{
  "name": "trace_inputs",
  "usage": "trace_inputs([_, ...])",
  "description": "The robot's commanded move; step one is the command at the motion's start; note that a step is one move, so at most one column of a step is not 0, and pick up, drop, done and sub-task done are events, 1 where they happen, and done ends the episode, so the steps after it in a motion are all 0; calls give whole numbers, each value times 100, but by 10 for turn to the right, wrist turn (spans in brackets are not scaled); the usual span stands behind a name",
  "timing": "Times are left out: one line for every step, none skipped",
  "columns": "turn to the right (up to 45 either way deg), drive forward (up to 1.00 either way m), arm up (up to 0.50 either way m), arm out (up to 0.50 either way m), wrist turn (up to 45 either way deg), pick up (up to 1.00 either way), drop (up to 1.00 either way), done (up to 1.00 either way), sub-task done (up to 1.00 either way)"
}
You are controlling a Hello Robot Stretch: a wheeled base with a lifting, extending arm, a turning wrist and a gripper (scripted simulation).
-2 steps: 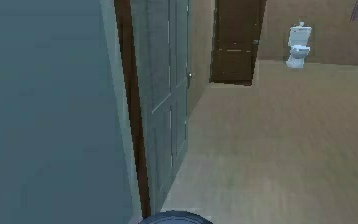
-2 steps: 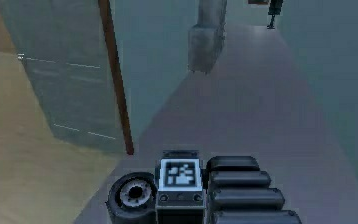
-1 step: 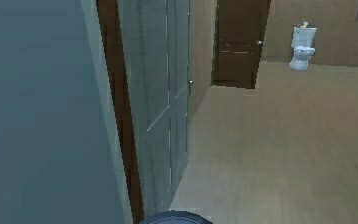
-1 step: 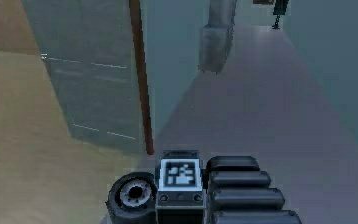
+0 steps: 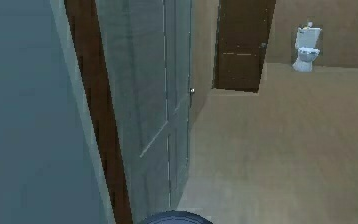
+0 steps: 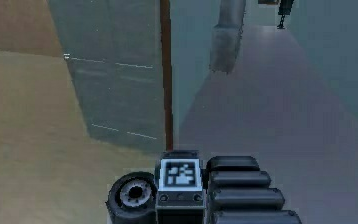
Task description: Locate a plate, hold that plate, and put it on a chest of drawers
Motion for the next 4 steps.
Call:
trace_inputs([450,0,0,0,0,0,0,0,0])
trace_inputs([450,0,0,0,0,0,0,0,0])
trace_inputs([210,0,0,0,0,0,0,0,0])
trace_inputs([0,20,0,0,0,0,0,0,0])
